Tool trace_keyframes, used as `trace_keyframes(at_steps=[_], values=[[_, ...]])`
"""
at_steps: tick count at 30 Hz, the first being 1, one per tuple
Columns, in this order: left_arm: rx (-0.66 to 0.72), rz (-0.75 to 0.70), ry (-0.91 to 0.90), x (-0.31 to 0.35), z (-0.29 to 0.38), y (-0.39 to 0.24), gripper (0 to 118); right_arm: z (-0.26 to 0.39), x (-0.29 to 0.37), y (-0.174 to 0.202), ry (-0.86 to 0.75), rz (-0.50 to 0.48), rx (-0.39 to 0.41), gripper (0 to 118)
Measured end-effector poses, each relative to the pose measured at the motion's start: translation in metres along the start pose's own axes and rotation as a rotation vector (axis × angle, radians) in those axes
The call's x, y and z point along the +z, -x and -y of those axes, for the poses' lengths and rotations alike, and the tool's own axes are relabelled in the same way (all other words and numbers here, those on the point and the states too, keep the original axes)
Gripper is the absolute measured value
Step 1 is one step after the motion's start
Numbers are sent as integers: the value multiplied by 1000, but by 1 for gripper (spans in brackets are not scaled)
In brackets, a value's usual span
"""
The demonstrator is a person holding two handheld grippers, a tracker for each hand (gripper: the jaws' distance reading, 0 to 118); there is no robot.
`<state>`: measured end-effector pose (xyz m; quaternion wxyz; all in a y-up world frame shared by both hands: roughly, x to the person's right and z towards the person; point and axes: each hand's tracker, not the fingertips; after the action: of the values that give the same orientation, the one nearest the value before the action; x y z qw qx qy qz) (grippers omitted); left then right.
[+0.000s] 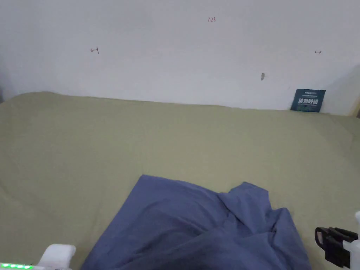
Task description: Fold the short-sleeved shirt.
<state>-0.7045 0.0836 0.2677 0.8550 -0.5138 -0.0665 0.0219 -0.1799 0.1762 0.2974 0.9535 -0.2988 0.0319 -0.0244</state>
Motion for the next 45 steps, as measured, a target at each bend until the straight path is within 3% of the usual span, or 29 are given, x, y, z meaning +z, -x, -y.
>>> trace_keyframes(at_steps=[3,4,7,8,10,14,16,19,20,22,23,33,45], values=[[-25,6,-48,9,-1,-7,4,-23,-39,-8,68,3,39,2],[-33,1,-52,16,0,-12,4,-33,-53,-11,82,-7,48,10],[-7,21,-55,18,-2,-9,4,-67,-104,-20,194,-136,86,104],[3,24,-51,18,-3,-8,4,-78,-127,-22,268,-153,99,112],[9,28,-47,18,-3,-8,4,-93,-163,-23,326,-158,168,105],[26,35,-20,12,-1,-5,4,-101,-220,-18,466,-115,383,105],[43,40,-7,7,1,0,4,-97,-242,-20,528,-108,427,105],[57,51,-4,4,3,1,4,-88,-262,-22,557,-129,432,99],[62,52,-7,3,2,3,4,-88,-259,-22,569,-146,418,77],[70,56,-8,3,1,3,4,-87,-254,-20,574,-164,414,17],[68,58,-8,4,0,4,4,-85,-249,-17,556,-172,433,4],[66,74,-173,44,-16,0,4,-121,-165,-8,312,-159,407,3],[50,52,-449,132,-102,4,4,-196,-76,-19,4,-166,226,2]])
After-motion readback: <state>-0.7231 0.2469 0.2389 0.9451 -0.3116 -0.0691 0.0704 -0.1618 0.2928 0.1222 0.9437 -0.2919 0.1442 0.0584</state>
